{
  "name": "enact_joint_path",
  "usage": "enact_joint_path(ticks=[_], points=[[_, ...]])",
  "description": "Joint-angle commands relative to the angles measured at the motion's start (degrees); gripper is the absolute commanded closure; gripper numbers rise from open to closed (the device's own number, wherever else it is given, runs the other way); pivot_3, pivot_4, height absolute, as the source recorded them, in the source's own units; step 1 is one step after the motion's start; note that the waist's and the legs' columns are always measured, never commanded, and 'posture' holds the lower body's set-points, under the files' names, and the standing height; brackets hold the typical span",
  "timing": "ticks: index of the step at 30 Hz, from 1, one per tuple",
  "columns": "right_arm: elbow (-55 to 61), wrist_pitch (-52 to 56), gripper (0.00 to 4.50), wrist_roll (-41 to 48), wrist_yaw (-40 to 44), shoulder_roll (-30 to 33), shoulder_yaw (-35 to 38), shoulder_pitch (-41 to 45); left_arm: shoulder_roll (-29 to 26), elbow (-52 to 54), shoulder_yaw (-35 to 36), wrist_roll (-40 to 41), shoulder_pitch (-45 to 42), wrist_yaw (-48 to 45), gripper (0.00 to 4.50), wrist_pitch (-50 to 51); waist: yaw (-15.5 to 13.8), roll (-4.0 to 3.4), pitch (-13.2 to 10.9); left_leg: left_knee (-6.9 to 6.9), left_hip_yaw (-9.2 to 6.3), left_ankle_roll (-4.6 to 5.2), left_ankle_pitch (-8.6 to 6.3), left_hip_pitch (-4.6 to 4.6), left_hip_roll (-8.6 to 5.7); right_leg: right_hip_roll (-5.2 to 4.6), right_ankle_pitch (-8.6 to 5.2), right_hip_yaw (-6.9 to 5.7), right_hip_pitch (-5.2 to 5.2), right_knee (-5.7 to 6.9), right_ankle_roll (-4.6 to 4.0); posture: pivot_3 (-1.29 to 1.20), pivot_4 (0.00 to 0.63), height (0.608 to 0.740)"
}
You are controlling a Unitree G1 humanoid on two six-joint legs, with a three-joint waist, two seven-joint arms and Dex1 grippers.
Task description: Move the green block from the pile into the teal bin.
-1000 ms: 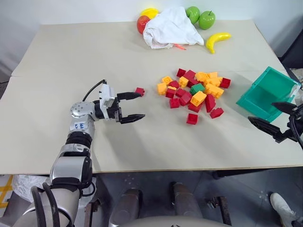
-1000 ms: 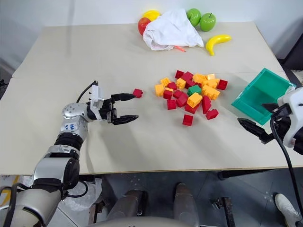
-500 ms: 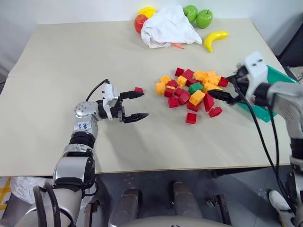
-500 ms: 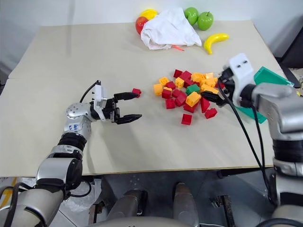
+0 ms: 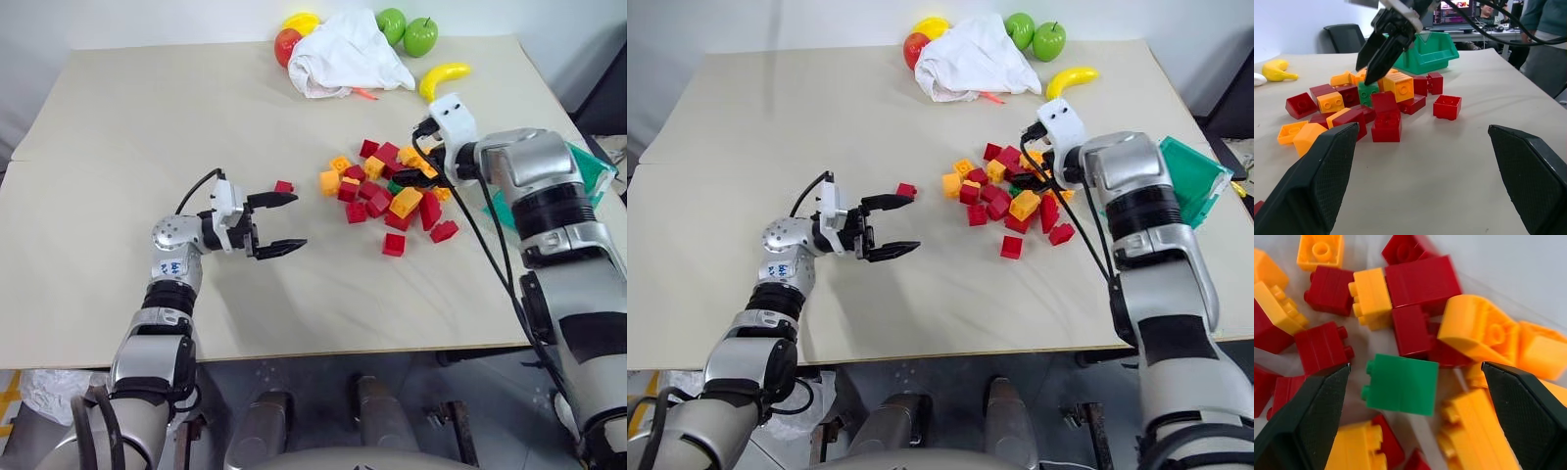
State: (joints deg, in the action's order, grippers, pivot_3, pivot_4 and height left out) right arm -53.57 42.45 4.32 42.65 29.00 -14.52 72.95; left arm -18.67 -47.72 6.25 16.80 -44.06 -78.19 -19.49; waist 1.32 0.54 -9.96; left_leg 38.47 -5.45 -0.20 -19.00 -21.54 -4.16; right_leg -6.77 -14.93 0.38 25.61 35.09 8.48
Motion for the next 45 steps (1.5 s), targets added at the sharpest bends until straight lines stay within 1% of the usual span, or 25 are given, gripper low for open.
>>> enact_joint_path(ticks=[1, 3, 5, 11, 14, 17, 19, 20, 23, 25, 29, 32, 33, 34, 36, 37, 39, 40, 41, 43, 45], points=[[-3.73, -1.25, 0.01, -2.86, 2.96, -1.13, -0.94, 3.07, -0.42, 3.08, 0.62, 1.51, 0.67, 0.78, 0.0, 0.27, 0.32, -0.01, 0.0, 0.0, -0.01, 0.0, 0.0, 0.0, 0.0, 0.0, 0.0, -0.01, 0.0, 0.0, 0.0, 0.0, 0.15, 0.74], [-4.88, -1.07, 0.01, -4.93, 5.08, -1.78, -2.7, 3.48, -0.53, 3.48, 0.66, 1.52, 0.97, 1.1, 0.0, 0.4, 0.46, -0.03, 0.01, 0.0, -0.01, -0.01, 0.0, 0.0, 0.0, 0.02, 0.0, -0.02, 0.01, 0.02, 0.0, 0.0, 0.15, 0.74], [-5.67, -1.77, 0.01, -6.46, 5.52, -2.48, -3.4, 3.58, -0.56, 3.82, 0.63, 1.51, 1.25, 1.28, 0.0, 0.54, 0.47, -0.05, 0.02, 0.0, -0.02, -0.02, 0.0, 0.0, 0.0, 0.02, 0.0, -0.02, 0.02, 0.03, 0.0, 0.0, 0.15, 0.74], [-10.09, -4.39, 0.01, -8.12, 2.79, -6.0, -1.41, 4.5, 0.03, 3.83, 0.14, 1.14, 1.32, 1.85, 0.0, 0.35, 0.45, -0.06, 0.03, 0.13, -0.03, -0.03, 0.0, 0.0, -0.01, 0.02, 0.0, -0.02, 0.02, 0.15, -0.01, 0.0, 0.15, 0.74], [-11.59, -5.34, 0.56, -8.46, 0.94, -6.6, -0.12, 5.07, 0.17, 3.74, -0.02, 1.09, 1.08, 1.95, 0.0, 0.21, 0.46, -0.06, 0.03, 0.32, -0.07, -0.03, 0.0, 0.0, -0.01, -0.06, 0.0, -0.01, 0.0, 0.32, -0.01, 0.0, 0.15, 0.74], [-11.58, -5.46, 1.58, -8.71, 1.86, -6.17, 0.45, 6.03, 0.07, 3.52, 0.02, 1.12, 0.84, 2.09, 0.0, 0.16, 0.49, -0.09, 0.01, 0.39, -0.06, -0.04, 0.0, 0.0, -0.03, -0.07, 0.0, 0.0, 0.02, 0.41, -0.01, 0.0, 0.15, 0.74], [-9.37, -4.87, 2.25, -8.67, 3.04, -5.02, 0.65, 6.49, -0.02, 3.51, -0.01, 1.07, 0.79, 2.12, 0.0, 0.19, 0.5, -0.09, 0.01, 0.38, -0.06, -0.04, 0.0, 0.0, -0.03, -0.03, 0.0, 0.0, 0.02, 0.43, -0.01, 0.0, 0.15, 0.74], [-7.89, -4.32, 2.41, -8.47, 3.5, -4.41, 0.89, 6.6, -0.04, 3.62, -0.11, 0.99, 0.78, 2.16, 0.0, 0.21, 0.51, -0.09, 0.01, 0.38, -0.05, -0.04, 0.0, 0.0, -0.03, -0.03, 0.0, 0.0, 0.03, 0.43, -0.01, 0.0, 0.15, 0.74], [0.31, -0.88, 2.4, -6.19, 4.69, -2.21, 3.35, 5.75, 0.78, 4.71, -1.3, 0.32, 0.79, 2.7, 0.0, 0.62, 0.45, -0.21, -0.07, 0.38, -0.05, -0.04, 0.0, -0.04, -0.02, -0.05, 0.0, 0.01, 0.08, 0.43, -0.01, 0.0, 0.15, 0.74], [7.64, 1.17, 2.4, -5.08, 5.45, -0.67, 4.7, 3.61, 1.64, 5.85, -2.77, -0.51, 1.22, 3.02, 0.0, 1.0, 0.34, -0.22, -0.07, 0.37, -0.05, -0.04, 0.0, -0.07, -0.03, -0.04, 0.0, 0.0, 0.11, 0.43, -0.01, 0.0, 0.15, 0.74], [27.74, 6.29, 2.4, -1.69, 6.7, 4.57, 8.9, -4.41, 4.67, 6.94, -5.91, -2.72, 0.97, 5.88, 0.0, 1.39, 0.01, -0.21, -0.07, 0.38, -0.05, -0.04, -0.02, -0.09, -0.06, -0.03, 0.0, -0.03, 0.09, 0.4, -0.01, 0.0, 0.15, 0.74], [37.38, 10.12, 2.4, -0.53, 6.19, 8.09, 10.87, -9.38, 6.23, 7.38, -7.38, -3.84, 0.34, 8.15, 0.0, 1.63, -0.76, -0.21, -0.07, 0.5, -0.06, 0.0, -0.04, -0.18, -0.08, -0.05, 0.0, -0.04, 0.1, 0.4, -0.01, 0.0, 0.15, 0.74], [40.32, 11.31, 2.4, -0.31, 6.03, 9.71, 11.62, -11.52, 6.69, 7.52, -7.97, -4.48, -0.06, 9.29, 0.0, 1.99, -1.04, -0.21, -0.07, 0.53, -0.05, 0.01, -0.04, -0.25, -0.13, -0.05, 0.0, -0.04, 0.14, 0.4, 0.0, 0.0, 0.15, 0.74], [45.05, 11.58, 2.4, 0.36, 7.12, 13.78, 14.33, -16.43, 8.07, 8.2, -9.18, -6.09, -0.99, 12.43, 0.0, 3.6, -1.37, -0.21, -0.07, 0.56, -0.04, 0.01, -0.04, -0.3, -0.13, -0.05, 0.0, -0.03, 0.18, 0.4, 0.0, 0.0, 0.15, 0.74], [50.73, 11.81, 2.4, 0.2, 7.46, 21.39, 18.87, -24.11, 10.52, 9.42, -11.37, -8.7, -2.52, 17.25, 0.0, 7.02, -2.92, -0.21, -0.07, 0.7, -0.18, 0.01, -0.04, -0.59, -0.15, -0.02, 0.01, -0.13, 0.35, 0.4, 0.01, 0.0, 0.15, 0.74], [52.09, 11.58, 2.4, 0.41, 7.15, 23.42, 20.2, -26.18, 11.12, 9.96, -11.95, -9.24, -2.8, 18.41, 0.0, 8.08, -3.15, -0.21, -0.07, 0.73, -0.19, 0.02, -0.03, -0.77, -0.19, -0.04, 0.02, -0.13, 0.44, 0.41, 0.04, 0.0, 0.15, 0.74], [52.1, 10.08, 2.4, 0.03, 6.85, 27.66, 21.65, -29.41, 12.36, 10.67, -12.16, -8.68, -3.23, 19.08, 0.0, 8.82, -2.93, -0.22, -0.07, 0.74, 0.06, 0.1, -0.05, -0.8, -0.26, -0.1, 0.07, 0.01, 0.55, 0.39, 0.12, 0.0, 0.15, 0.74], [49.71, 8.11, 2.4, -1.52, 6.25, 30.5, 21.41, -30.88, 13.1, 10.36, -12.21, -8.52, -3.88, 19.62, 0.0, 8.96, -1.98, -0.22, -0.07, 0.73, 0.15, 0.12, -0.05, -0.79, -0.26, -0.11, 0.08, 0.05, 0.56, 0.39, 0.14, 0.0, 0.15, 0.74], [46.94, 6.02, 2.4, -3.02, 5.65, 32.53, 21.28, -31.9, 13.69, 9.99, -12.23, -8.4, -4.48, 20.22, 0.0, 8.96, -1.75, -0.22, -0.07, 0.64, 0.56, 0.12, -0.06, -0.68, -0.15, -0.1, 0.12, 0.15, 0.7, 0.41, 0.1, 0.0, 0.15, 0.74], [41.26, 1.51, 2.4, -4.13, 4.58, 34.35, 20.96, -32.62, 14.69, 9.13, -11.86, -8.13, -5.47, 20.9, 0.0, 8.86, -1.86, -0.21, -0.07, 0.65, 0.94, 0.1, -0.03, -0.66, -0.12, -0.08, 0.14, 0.12, 0.72, 0.47, 0.08, 0.0, 0.15, 0.74], [36.87, -1.8, 2.4, -3.85, 3.8, 33.49, 20.54, -31.44, 15.14, 8.19, -11.51, -7.84, -6.19, 21.14, 0.0, 8.71, -1.49, -0.21, -0.07, 0.66, 1.17, 0.12, -0.02, -0.6, -0.12, -0.08, 0.15, 0.25, 0.74, 0.45, 0.07, 0.0, 0.15, 0.74]])
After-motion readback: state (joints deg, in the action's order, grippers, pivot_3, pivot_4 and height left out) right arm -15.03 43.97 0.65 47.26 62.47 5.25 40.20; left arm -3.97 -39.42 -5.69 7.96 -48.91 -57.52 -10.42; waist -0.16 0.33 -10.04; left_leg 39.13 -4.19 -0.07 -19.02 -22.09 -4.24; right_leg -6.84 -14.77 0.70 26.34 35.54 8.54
